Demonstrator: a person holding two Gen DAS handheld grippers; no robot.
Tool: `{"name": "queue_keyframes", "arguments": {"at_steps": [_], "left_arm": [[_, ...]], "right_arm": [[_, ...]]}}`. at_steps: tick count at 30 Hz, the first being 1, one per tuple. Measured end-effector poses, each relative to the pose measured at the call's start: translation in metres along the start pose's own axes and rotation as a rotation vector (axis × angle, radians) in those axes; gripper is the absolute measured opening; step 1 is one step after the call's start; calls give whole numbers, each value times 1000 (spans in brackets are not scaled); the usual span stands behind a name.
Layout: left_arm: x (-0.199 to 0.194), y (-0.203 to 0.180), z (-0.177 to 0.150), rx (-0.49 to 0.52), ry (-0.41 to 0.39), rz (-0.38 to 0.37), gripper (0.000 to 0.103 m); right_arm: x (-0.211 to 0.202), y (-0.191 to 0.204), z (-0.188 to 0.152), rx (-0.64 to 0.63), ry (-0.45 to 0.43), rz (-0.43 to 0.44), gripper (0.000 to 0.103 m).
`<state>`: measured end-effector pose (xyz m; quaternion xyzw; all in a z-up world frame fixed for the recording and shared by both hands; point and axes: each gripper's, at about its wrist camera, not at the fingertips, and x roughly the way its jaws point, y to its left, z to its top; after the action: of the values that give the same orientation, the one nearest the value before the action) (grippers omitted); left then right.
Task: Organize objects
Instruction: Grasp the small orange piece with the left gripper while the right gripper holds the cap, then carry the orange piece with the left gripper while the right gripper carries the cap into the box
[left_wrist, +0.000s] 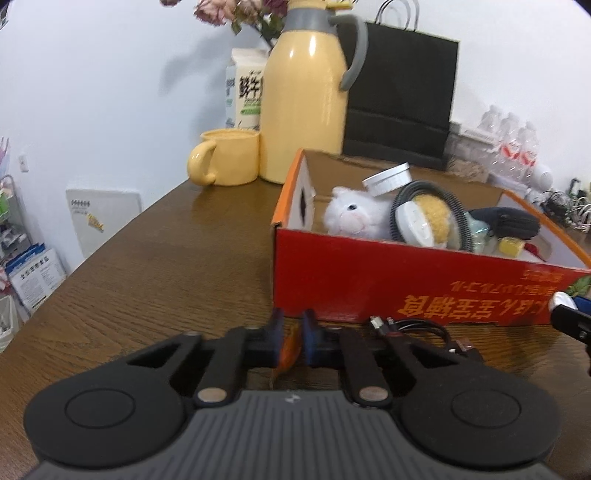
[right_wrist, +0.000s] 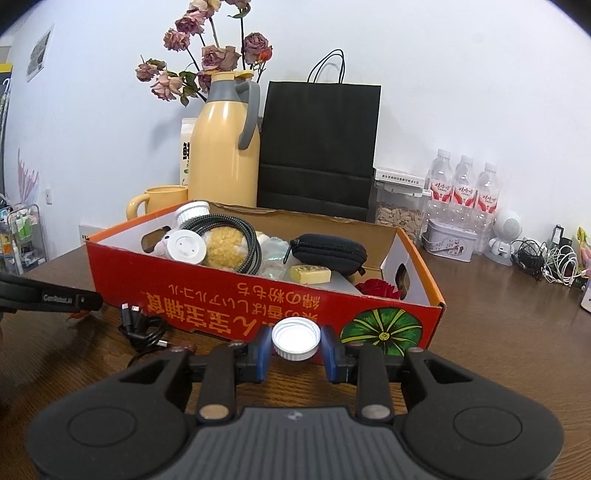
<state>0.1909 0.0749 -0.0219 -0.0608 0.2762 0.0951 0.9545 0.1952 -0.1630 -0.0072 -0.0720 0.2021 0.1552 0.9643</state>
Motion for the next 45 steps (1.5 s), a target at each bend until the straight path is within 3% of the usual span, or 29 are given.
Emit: {"name": "queue_keyframes", "arguments": {"at_steps": [23, 28, 29, 33, 37, 40, 45], "left_arm": [[-46, 5, -18, 13, -127, -68, 4], [-37, 7, -17, 2, -67, -54, 5], [-34, 6, -16, 4, -56, -54, 7], [-27, 4, -13, 12, -39, -29, 30], [-15, 2, -10, 23, 4, -30, 27], [-8, 2, -10, 23, 43, -43, 11], [-13, -1, -11, 37, 9, -53, 11]], "right_arm": [[-12, 0, 1, -2, -56, 8, 27], [-13, -1, 1, -2, -61, 12, 27], [-13, -1, 1, -2, -61, 14, 27], [-14, -1, 1, -3, -65, 18, 27], [-15, -1, 1, -3, -66, 19, 27], [-15, 0, 1, -3, -66, 19, 27], [-15, 0, 1, -3, -66, 20, 27]]}}
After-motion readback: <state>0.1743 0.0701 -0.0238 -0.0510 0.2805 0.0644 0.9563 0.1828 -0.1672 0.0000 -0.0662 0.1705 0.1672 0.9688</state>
